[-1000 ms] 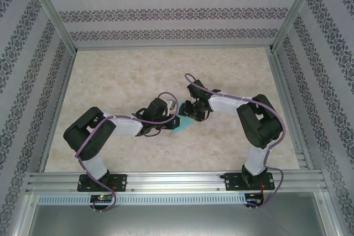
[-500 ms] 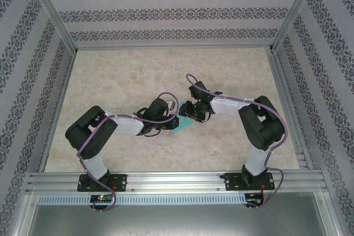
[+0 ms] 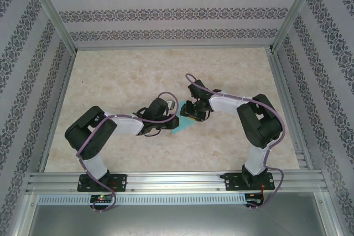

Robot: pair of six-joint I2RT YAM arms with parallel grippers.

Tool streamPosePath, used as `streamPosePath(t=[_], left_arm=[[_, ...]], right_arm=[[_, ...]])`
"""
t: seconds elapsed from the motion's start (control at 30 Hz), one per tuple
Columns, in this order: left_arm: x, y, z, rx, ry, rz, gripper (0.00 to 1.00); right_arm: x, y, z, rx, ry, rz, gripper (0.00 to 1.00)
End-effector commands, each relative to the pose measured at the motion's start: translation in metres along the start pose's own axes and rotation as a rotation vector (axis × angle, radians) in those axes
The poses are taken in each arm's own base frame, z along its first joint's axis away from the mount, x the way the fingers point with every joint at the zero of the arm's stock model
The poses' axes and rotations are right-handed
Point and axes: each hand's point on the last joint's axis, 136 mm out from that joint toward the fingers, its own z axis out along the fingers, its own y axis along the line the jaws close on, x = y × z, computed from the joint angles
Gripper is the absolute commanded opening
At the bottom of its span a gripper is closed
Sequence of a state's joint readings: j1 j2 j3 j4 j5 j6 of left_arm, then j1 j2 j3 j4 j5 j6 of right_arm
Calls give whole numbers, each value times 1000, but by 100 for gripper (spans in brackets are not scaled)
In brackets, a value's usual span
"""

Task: Fold a paper plane with a square sheet of paper (pick it up from the middle)
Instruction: Fourth fold the wing at the center of the table.

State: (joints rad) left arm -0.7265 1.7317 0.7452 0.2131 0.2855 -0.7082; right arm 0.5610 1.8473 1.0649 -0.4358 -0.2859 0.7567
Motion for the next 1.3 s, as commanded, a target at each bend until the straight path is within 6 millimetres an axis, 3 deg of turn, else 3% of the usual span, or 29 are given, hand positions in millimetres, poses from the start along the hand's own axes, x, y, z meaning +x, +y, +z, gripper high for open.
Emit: streamPosePath(t=[0.0,0.2,0.5,0.8,1.0,1.27], left_arm=[[-18,-9,-19,15,-67,-17,11],[-27,-8,-33,-13,-120,-21,10],[-21,-9,-24,11,-82,-32,8],[-21,15,-24,-64,-79,-87,8],[-20,-2,-20,38,-52,-86,8],[-14,-15,-10,125,5,-82,9]], right_arm=[[39,-63,32,230,132,26,46],[41,-66,38,259,153,22,48],[43,-69,39,277,163,27,47],[42,-70,41,295,160,-13,56],[45,-76,45,317,174,1,49],[47,-79,48,330,180,32,48]])
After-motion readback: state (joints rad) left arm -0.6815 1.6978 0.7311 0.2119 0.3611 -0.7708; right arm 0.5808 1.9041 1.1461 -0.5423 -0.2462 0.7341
